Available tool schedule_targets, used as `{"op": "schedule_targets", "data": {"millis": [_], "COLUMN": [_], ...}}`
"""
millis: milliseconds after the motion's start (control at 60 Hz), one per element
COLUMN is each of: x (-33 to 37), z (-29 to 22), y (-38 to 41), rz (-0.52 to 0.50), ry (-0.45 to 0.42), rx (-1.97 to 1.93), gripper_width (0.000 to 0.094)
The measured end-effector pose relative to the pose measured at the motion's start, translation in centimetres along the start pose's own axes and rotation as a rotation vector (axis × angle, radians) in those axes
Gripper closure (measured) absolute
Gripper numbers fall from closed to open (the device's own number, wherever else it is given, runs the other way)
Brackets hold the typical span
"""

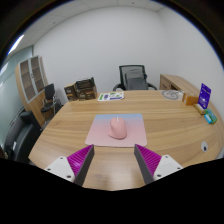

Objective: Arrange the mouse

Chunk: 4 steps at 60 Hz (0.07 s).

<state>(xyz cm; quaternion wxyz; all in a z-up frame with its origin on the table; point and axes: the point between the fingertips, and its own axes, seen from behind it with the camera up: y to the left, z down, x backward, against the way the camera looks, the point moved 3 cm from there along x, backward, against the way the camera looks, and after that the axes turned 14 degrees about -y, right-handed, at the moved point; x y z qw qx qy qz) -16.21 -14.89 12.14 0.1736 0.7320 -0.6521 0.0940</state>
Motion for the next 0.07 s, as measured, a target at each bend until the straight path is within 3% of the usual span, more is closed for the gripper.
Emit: {"op": "schedule_targets", "data": {"millis": [67], "x": [4.7], "z": [-0.1], "y": [-0.6], "rz": [-0.011], "ry": [-0.019], "rx": [-0.015], "gripper_width": [0.0108]}}
